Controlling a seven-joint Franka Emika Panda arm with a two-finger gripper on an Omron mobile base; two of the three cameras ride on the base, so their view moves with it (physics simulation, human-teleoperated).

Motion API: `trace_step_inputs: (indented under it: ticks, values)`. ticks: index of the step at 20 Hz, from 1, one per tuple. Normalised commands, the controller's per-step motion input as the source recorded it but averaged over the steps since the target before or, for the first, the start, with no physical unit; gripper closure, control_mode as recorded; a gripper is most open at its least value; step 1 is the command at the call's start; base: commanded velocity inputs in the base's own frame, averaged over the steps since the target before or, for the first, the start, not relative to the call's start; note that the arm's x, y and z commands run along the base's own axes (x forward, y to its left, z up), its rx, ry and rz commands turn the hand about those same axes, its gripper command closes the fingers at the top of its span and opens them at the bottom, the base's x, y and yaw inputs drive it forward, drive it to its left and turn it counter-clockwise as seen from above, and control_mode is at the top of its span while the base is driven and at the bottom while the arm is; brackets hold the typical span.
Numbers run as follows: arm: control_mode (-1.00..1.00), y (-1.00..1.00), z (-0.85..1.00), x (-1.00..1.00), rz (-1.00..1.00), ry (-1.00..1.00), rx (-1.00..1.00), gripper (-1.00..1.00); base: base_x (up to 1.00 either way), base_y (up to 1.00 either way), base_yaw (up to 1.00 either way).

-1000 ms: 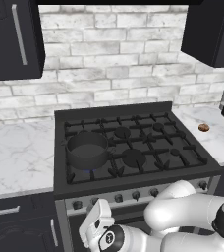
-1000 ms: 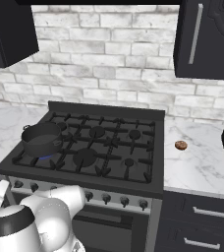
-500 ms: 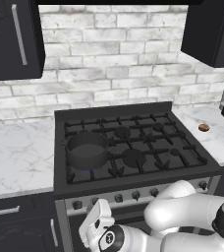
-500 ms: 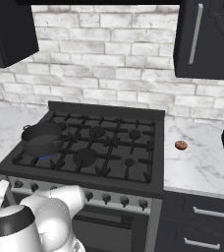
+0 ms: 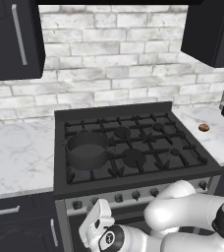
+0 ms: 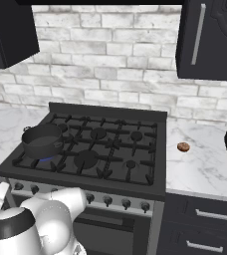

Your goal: Turn on the burner for the pot on the stove. Wait thirty seconds for the pot to heat up. Then add the mushroom to the pot.

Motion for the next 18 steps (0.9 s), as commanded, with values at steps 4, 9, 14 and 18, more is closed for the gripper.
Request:
trace_step_inputs:
  ticks: [4, 9, 14, 18]
  values:
    - [-1.00, 0.00, 0.00, 0.00, 0.00, 0.00, 0.00, 1.00, 0.00, 0.00, 0.00]
    - [-1.00, 0.00, 0.00, 0.00, 0.00, 0.00, 0.00, 1.00, 0.00, 0.00, 0.00]
    - [-1.00, 0.00, 0.00, 0.00, 0.00, 0.00, 0.00, 1.00, 0.00, 0.00, 0.00]
    - [-1.00, 0.00, 0.00, 0.00, 0.00, 0.00, 0.00, 1.00, 0.00, 0.00, 0.00]
